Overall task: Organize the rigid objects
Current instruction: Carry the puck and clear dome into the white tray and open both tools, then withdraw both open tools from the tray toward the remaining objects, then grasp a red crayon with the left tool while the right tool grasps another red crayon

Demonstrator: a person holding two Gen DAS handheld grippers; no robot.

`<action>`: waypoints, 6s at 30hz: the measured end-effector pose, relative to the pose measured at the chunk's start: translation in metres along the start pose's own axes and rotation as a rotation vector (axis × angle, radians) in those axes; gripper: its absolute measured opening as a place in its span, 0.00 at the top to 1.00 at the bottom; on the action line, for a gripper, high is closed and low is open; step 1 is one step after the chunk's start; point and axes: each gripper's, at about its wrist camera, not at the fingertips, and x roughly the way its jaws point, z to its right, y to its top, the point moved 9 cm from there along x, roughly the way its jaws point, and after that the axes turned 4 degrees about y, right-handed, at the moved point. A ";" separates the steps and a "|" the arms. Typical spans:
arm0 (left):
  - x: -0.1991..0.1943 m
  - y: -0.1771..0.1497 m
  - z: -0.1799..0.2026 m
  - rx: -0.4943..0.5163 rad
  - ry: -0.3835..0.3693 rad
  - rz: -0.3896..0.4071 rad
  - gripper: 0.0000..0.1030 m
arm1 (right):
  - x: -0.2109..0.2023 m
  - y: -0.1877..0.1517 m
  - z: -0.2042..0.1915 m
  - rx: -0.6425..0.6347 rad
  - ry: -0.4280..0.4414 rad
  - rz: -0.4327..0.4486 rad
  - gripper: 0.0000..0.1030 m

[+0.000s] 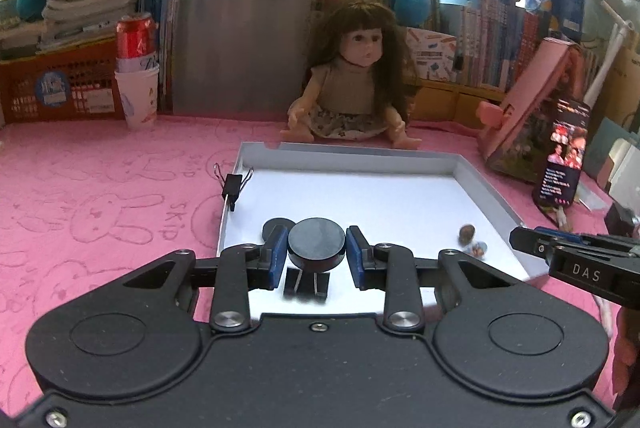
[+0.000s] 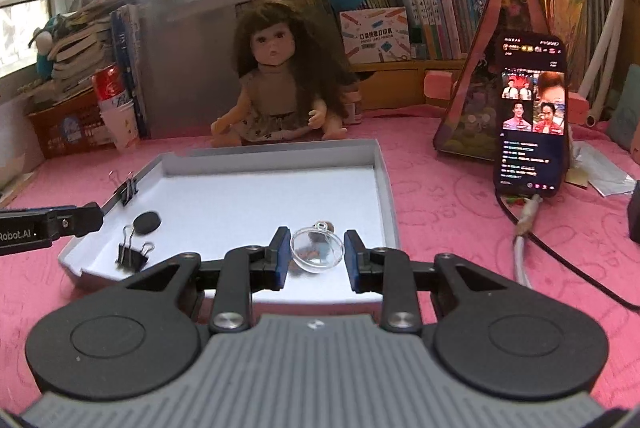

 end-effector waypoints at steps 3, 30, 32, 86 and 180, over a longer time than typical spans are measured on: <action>0.014 0.009 -0.005 -0.015 0.004 -0.018 0.71 | 0.012 0.007 0.005 0.023 0.002 -0.018 0.67; 0.119 0.034 -0.018 -0.040 0.076 -0.175 0.71 | 0.110 0.033 0.018 0.091 0.035 -0.263 0.67; 0.122 0.033 -0.019 -0.035 0.082 -0.181 0.71 | 0.113 0.029 0.019 0.093 0.031 -0.273 0.67; -0.027 -0.026 0.039 0.139 -0.068 0.011 0.23 | -0.018 0.014 0.003 -0.043 -0.007 0.061 0.03; -0.055 -0.122 0.022 0.052 0.127 -0.005 0.38 | -0.046 -0.083 -0.003 -0.115 -0.128 -0.007 0.16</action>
